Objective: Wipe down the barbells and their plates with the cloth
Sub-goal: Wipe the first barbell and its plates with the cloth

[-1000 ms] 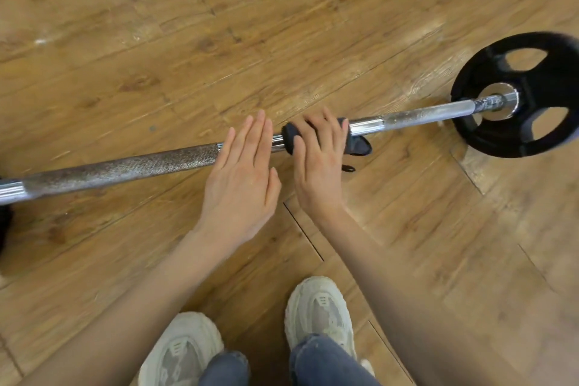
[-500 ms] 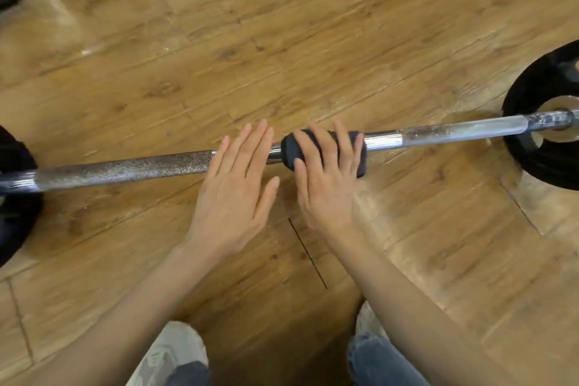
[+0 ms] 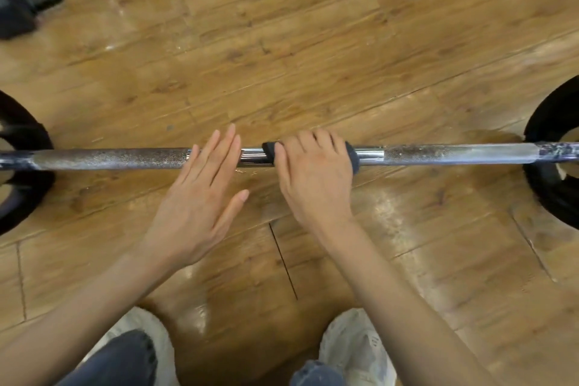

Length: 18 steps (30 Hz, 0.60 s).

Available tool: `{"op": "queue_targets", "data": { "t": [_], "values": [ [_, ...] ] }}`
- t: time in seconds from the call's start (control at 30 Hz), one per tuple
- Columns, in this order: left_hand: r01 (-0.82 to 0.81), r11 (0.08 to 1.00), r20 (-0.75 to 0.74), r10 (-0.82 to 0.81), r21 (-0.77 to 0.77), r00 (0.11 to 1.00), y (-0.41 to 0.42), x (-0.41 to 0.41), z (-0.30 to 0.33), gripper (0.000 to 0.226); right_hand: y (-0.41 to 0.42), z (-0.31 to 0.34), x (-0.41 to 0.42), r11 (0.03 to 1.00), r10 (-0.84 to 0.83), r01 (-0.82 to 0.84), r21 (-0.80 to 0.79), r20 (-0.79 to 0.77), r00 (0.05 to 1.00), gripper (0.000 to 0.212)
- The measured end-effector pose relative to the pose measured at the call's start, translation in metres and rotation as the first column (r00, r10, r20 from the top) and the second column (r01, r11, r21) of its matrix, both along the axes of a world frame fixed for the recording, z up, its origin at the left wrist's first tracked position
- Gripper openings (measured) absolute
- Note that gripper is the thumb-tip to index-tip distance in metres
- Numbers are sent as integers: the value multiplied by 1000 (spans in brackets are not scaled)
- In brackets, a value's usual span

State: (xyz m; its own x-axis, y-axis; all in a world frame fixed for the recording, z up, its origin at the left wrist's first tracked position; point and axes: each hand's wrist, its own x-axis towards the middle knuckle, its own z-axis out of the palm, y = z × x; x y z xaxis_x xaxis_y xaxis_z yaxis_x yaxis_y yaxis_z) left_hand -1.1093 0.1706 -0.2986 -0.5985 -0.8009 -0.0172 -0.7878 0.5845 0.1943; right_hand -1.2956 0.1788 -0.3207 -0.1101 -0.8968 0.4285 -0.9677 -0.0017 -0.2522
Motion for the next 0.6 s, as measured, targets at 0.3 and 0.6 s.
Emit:
{"op": "queue_targets", "data": {
  "t": [0.3,0.6],
  "values": [
    [-186,982,-140,188,27,972,14,-25,-4,66,2,8,13,993,6,0,114,-48,999,39],
    [-95,984,-123,76,-151,989,-20,-65,-8,58,47,1,-42,975,-124,138,177,-90,988,34]
  ]
}}
